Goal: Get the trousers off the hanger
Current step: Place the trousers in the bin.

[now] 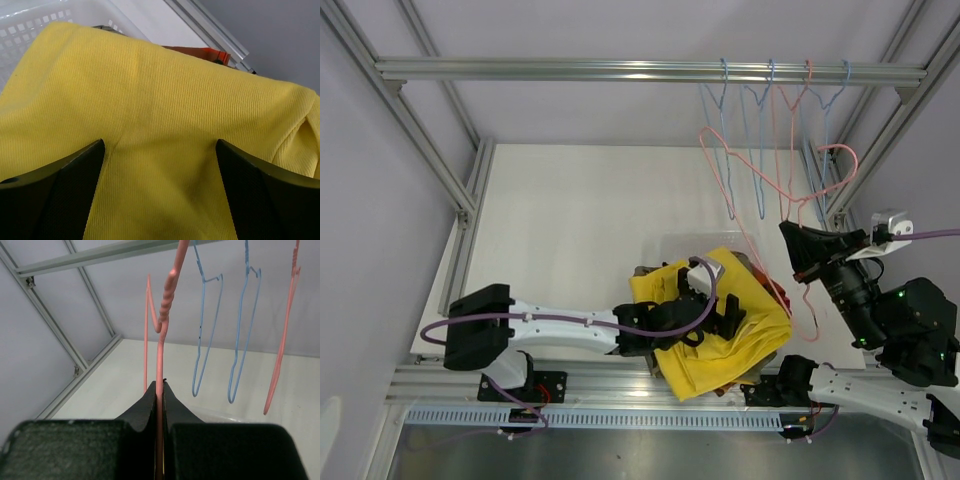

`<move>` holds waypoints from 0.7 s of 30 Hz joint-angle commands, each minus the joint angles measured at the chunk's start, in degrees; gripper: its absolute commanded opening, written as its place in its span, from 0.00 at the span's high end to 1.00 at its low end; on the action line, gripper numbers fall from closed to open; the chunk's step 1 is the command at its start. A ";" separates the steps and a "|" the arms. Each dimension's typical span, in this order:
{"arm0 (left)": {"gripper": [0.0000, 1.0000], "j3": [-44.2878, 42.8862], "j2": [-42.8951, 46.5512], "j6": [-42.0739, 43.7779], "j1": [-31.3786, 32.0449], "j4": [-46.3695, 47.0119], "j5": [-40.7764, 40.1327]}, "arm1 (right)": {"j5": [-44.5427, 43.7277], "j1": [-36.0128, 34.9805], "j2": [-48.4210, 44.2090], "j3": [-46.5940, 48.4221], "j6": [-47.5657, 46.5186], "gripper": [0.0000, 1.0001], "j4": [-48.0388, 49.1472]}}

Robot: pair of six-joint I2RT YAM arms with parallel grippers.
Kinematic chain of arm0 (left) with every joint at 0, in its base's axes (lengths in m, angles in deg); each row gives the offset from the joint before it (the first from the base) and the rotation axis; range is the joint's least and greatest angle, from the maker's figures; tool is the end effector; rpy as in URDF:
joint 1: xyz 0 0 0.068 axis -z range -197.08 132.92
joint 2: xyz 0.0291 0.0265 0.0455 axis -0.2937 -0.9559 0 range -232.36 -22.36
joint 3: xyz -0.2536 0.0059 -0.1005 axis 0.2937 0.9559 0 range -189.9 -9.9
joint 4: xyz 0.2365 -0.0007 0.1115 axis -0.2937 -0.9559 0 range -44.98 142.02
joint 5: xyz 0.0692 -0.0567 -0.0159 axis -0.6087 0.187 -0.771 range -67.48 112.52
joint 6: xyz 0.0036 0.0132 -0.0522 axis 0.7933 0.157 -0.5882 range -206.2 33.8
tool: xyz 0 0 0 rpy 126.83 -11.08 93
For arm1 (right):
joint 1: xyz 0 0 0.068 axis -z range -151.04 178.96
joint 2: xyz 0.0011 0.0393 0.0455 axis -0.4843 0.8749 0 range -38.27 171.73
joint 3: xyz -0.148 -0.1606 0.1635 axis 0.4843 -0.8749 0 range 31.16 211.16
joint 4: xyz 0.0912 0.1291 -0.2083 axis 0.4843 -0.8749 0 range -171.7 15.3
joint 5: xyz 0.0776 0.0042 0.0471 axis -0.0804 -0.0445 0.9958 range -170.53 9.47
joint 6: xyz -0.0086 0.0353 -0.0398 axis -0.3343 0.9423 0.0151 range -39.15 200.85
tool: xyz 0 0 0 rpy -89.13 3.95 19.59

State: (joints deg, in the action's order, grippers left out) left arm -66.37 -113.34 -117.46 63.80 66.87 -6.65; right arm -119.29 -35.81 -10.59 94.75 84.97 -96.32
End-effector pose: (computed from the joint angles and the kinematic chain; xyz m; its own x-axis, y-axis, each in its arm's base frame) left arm 0.0741 -0.3520 0.2528 -0.4552 -0.0233 -0.8901 0.6471 0.6781 -0.3487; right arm 0.0407 0.0339 0.4535 0.0728 0.2861 -0.9554 -0.4532 0.8628 0.2238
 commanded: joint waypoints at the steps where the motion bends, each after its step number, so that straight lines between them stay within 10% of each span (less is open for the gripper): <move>1: 0.02 1.80 2.11 -6.88 4.10 -23.62 -0.18 | 0.70 -0.18 2.99 4.60 -1.74 1.00 2.91; 11: 0.01 2.50 26.54 -6.62 5.34 -43.67 -5.81 | 1.23 -0.18 16.08 11.55 -4.20 1.00 5.19; 21: 0.01 2.25 38.59 5.16 5.34 -40.07 -9.59 | 7.37 8.51 26.18 13.39 -2.10 1.00 6.43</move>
State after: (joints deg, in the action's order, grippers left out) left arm -62.67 -74.90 -117.09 68.85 27.42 -14.69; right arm -115.73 -31.26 13.92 104.83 81.25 -91.56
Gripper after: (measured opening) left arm 0.994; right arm 0.021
